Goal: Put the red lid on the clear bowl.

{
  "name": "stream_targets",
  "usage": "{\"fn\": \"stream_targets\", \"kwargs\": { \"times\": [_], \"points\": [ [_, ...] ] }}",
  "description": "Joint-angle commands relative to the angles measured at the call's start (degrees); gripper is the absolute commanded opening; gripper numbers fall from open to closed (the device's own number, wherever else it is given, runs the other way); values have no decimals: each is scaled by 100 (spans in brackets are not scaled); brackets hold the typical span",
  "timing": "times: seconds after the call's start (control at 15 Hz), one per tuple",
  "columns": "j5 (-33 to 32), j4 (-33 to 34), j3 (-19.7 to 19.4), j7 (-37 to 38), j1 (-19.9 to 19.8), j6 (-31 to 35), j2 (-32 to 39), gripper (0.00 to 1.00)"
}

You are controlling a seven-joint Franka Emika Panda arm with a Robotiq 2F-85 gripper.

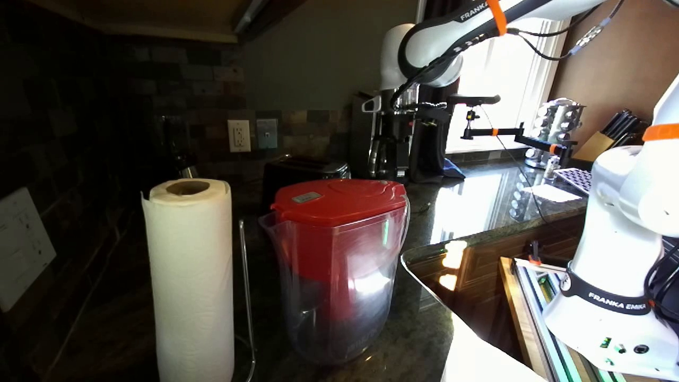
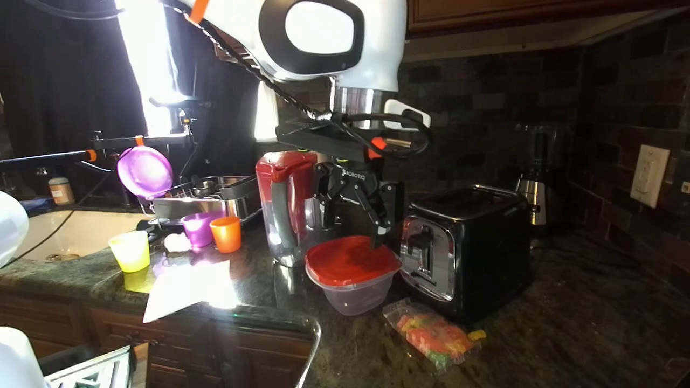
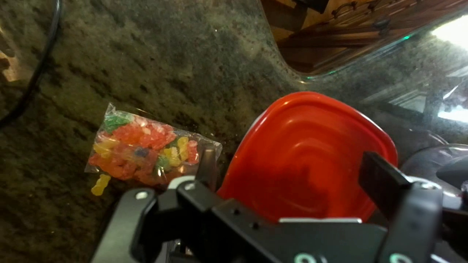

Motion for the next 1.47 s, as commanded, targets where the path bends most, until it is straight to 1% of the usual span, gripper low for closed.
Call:
{"fn": "stream_targets", "kwargs": {
  "times": [0.0,0.33,0.87,1.13,1.2,1.4],
  "points": [
    [-31,-719,-142,297,106,456,-943,100],
    [-136,-1223,-217,457,163,860,-1704,100],
    [-194,-1825,-289,677,253,1315,-2538,100],
    [-191,-1970,-329,762,298,1297,-2788,100],
    [-221,-1697,-375,674,350,1149,-2497,100],
    [-222,-1772,-385,709,353,1149,-2622,100]
  ]
}}
